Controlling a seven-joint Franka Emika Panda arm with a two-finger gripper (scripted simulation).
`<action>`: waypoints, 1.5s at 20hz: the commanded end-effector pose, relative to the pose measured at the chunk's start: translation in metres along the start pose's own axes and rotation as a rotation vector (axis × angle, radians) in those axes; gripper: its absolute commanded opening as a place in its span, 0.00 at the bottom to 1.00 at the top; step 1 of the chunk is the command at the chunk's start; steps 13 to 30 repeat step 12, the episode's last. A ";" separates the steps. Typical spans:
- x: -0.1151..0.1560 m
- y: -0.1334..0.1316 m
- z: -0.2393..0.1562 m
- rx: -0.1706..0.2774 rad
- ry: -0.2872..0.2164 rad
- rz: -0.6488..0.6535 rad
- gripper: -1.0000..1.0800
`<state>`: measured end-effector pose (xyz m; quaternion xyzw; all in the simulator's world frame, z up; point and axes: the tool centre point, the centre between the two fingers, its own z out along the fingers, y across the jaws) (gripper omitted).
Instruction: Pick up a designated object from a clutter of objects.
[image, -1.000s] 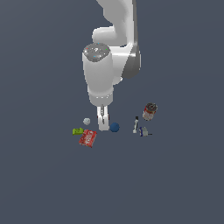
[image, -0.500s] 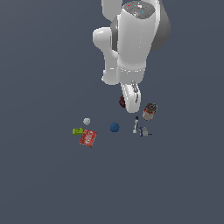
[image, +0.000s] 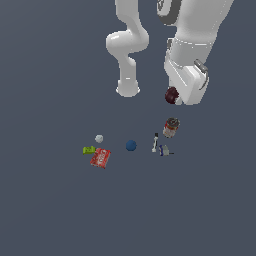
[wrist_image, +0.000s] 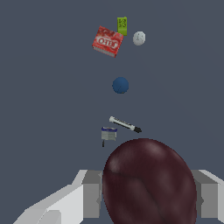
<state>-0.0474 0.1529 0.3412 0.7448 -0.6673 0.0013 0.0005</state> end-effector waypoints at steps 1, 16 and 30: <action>-0.019 0.002 -0.015 -0.001 0.000 0.001 0.00; -0.052 0.002 -0.040 -0.001 -0.003 0.001 0.00; -0.052 0.002 -0.040 -0.001 -0.003 0.001 0.00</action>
